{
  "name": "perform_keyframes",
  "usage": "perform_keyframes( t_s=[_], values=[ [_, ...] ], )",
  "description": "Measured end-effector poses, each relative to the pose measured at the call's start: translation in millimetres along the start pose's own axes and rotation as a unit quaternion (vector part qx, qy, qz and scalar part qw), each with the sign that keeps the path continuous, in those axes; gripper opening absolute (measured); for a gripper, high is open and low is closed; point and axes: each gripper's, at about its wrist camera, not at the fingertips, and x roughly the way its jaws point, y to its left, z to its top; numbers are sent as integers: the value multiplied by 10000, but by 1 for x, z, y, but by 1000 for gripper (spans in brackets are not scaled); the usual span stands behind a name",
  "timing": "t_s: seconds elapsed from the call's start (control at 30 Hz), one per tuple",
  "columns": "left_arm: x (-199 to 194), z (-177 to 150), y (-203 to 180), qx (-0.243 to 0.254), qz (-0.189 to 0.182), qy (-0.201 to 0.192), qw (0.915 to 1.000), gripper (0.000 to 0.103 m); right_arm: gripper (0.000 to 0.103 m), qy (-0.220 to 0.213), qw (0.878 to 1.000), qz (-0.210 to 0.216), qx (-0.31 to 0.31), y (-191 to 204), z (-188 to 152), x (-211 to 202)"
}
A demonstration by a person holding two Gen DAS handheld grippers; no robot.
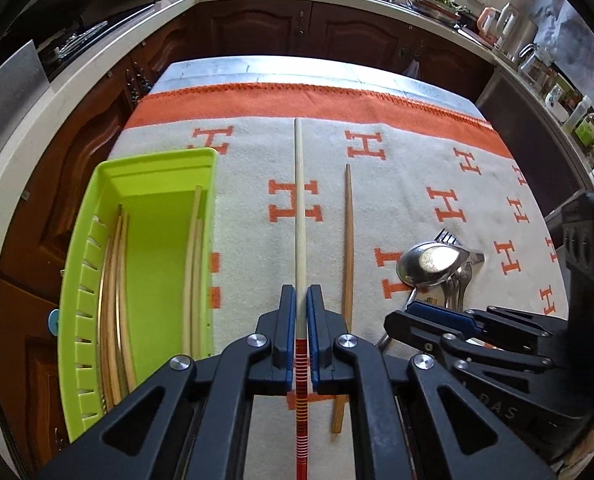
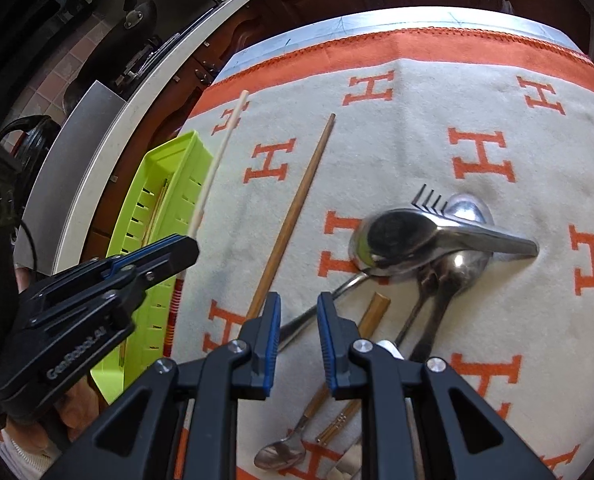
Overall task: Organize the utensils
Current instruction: 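Carry both chopsticks into the green tray and open both tools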
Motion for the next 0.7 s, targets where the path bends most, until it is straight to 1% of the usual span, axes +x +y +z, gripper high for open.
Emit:
perform_keyframes(
  t_s=[0.03, 0.07, 0.17, 0.3, 0.4, 0.53, 0.6, 0.67, 0.7],
  values=[
    [-7, 0, 5, -48, 20, -59, 10000, 4, 27, -15, 10000, -22, -8, 3, 2, 3],
    [-12, -1, 10, -81, 43, -108, 9999, 4, 28, -32, 10000, -52, -25, 6, 3, 6],
    [-29, -4, 28, -242, 106, -265, 9993, 4, 28, -24, 9997, -200, -113, 16, 6, 17],
    [-44, -8, 50, -437, 188, -393, 9981, 4, 28, -42, 9985, -499, -227, 31, 9, 28],
    [-51, -11, 65, -582, 229, -472, 9969, 4, 28, -130, 9953, -870, -414, 45, 9, 35],
    [-59, -18, 81, -716, 234, -541, 9957, 4, 28, -205, 9859, -1498, -720, 64, 5, 42],
    [-61, -20, 86, -759, 229, -567, 9952, 4, 25, -232, 9813, -1739, -794, 69, 3, 44],
    [-65, -24, 93, -818, 209, -604, 9946, 4, 13, -284, 9773, -1949, -776, 69, 1, 44],
    [-66, -26, 96, -844, 195, -621, 9943, 4, 12, -289, 9783, -1926, -712, 66, 1, 43]
  ],
)
